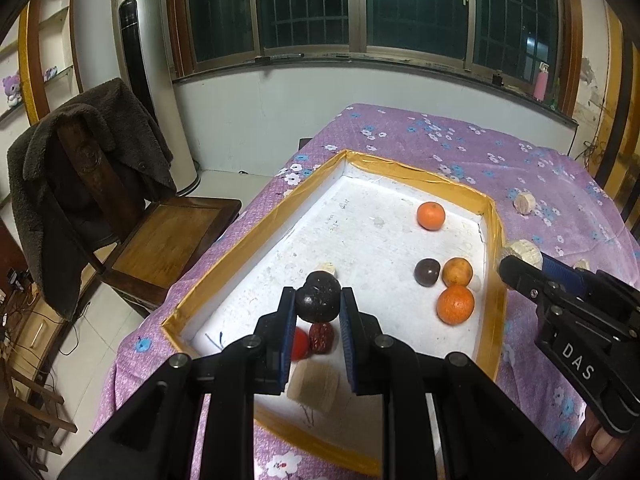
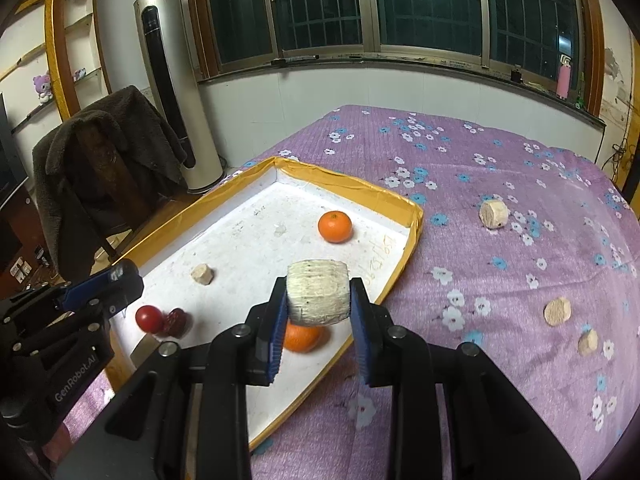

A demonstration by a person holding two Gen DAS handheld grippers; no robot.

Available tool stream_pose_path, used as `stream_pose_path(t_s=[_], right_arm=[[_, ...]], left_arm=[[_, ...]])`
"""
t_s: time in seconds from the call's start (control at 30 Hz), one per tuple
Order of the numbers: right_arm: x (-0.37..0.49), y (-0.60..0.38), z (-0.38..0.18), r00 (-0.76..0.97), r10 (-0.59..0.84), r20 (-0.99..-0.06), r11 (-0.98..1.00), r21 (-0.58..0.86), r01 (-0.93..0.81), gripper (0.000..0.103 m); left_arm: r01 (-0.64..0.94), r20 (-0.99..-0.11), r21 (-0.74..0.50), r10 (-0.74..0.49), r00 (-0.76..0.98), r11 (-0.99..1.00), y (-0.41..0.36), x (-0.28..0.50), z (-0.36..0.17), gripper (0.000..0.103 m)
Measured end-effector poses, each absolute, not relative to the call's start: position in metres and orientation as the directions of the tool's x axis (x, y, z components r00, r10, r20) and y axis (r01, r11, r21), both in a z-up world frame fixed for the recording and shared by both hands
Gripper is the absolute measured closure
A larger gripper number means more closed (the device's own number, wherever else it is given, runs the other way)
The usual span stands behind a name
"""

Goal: Organize fruits
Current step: 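Lower the plum and cylinder into the tray and open both grippers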

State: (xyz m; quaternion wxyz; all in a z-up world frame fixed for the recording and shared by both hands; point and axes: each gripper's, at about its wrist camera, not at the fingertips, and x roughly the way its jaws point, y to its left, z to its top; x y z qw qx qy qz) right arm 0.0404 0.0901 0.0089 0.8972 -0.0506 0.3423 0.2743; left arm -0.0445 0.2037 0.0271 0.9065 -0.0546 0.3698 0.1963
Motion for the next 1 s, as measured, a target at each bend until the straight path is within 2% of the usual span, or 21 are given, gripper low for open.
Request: stream_pose_path(t_s=[0.37,1.0], right_arm=[[0.009,0.089,-0.003,0.595,0.487,-0.64,0.821,0.103,-0.562,0.072],[0.027,0.094,-0.002,0.604,0.474,-0.641,0.832,0.1,-0.546,0.072]], left_arm=[[-0.39,-0.689,0.058,0.32,0.65,0.919,0.201,-0.057,0.024,0.083],[-0.391,-0.709,0.059,0.314,0.631,0.919,0.206,-0.043,0.012,0.083]])
